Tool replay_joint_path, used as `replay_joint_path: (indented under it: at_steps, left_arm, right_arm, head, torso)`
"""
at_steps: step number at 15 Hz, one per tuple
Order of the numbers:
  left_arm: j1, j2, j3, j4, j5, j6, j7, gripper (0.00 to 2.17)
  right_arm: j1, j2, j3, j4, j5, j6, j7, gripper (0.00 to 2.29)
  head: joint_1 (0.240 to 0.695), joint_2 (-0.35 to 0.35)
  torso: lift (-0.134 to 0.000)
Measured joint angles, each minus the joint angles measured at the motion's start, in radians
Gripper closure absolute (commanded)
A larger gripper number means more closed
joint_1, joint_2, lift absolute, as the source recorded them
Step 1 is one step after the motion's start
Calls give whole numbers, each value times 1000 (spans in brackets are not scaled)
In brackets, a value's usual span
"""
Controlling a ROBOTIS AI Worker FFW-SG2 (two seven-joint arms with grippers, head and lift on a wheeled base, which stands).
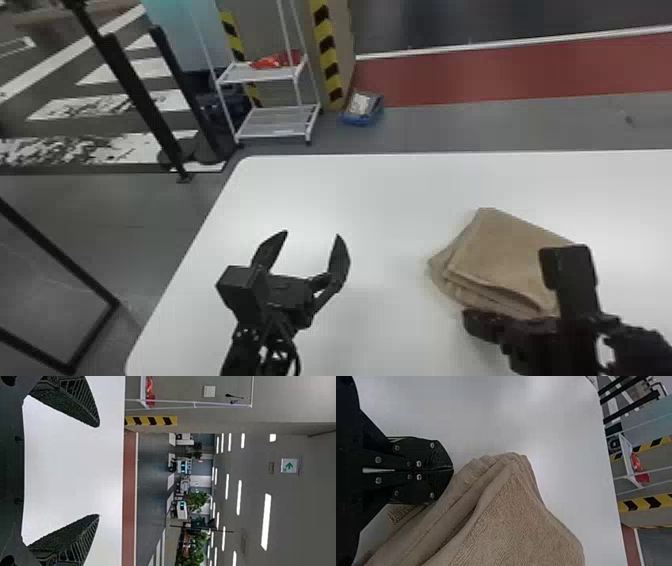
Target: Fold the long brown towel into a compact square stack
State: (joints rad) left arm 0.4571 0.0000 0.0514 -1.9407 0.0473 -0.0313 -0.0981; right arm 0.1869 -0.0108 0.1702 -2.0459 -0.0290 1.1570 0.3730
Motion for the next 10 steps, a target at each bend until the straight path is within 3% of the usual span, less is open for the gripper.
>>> replay_joint_path:
  at_steps: [4, 7, 10]
  left_arm:
    - [0, 0, -4, 3, 2, -2, 0, 60]
    - [2, 0, -5, 3, 2, -6, 0, 60]
    - [4, 0, -5, 4, 2, -9, 0, 60]
  right_arm:
    - [88, -9, -99, -127, -59, 10, 88, 2040]
    - [134, 3, -210, -200, -151, -35, 91, 2040]
    - [114, 10, -377, -196, -269, -106, 85, 2040]
  head:
    - [695, 207]
    - [695, 179]
    - [695, 93]
  torso:
    - [-115]
    - [-115]
    - [-115]
